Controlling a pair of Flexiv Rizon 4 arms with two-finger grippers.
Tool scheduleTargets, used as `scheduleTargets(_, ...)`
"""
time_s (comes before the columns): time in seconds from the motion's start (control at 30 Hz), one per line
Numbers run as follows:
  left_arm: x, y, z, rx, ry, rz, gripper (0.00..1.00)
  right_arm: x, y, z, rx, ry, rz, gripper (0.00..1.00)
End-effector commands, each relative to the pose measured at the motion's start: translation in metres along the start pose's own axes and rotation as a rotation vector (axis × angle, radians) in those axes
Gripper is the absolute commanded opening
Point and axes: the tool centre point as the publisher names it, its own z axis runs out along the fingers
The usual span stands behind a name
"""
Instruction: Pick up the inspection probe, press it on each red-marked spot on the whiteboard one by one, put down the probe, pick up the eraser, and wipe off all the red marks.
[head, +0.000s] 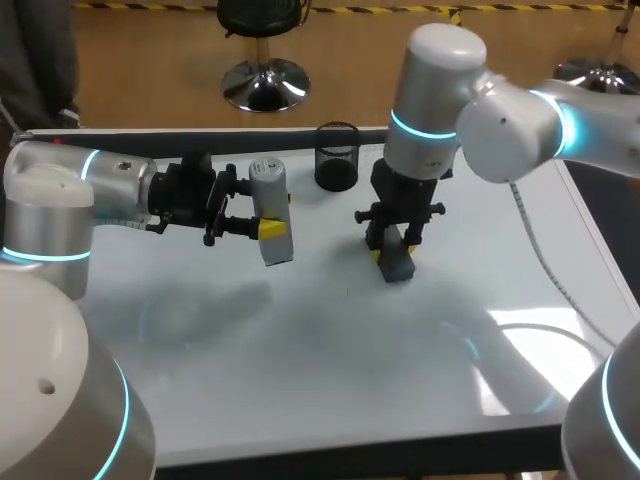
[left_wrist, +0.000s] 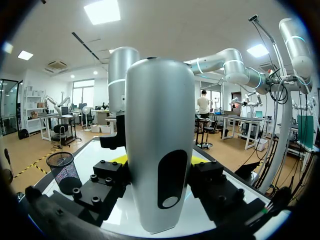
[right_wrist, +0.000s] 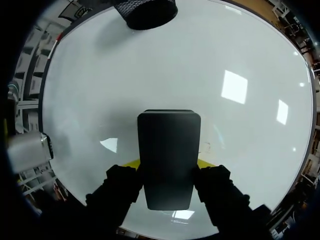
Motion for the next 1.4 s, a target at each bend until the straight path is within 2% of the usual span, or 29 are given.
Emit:
scheduleTargets(0.03,0.001,-0.001,0.0,0.001,-0.003,0.002,0.0,-0.016,-0.004,0.011,-0.001,0.003,0.008,0.0)
scheduleTargets(0.67,0.001,-0.001,0.0,0.001,-0.003,0.002,0.0,-0.07,-0.02,-0.001,0.002,-0.036,0.101,0.0)
scheduleTargets(1.4,0.001,-0.001,0.0,0.001,-0.003,0.002,0.0,-0.098,-0.047,-0.038,-0.042,-0.096,0.146,0.0)
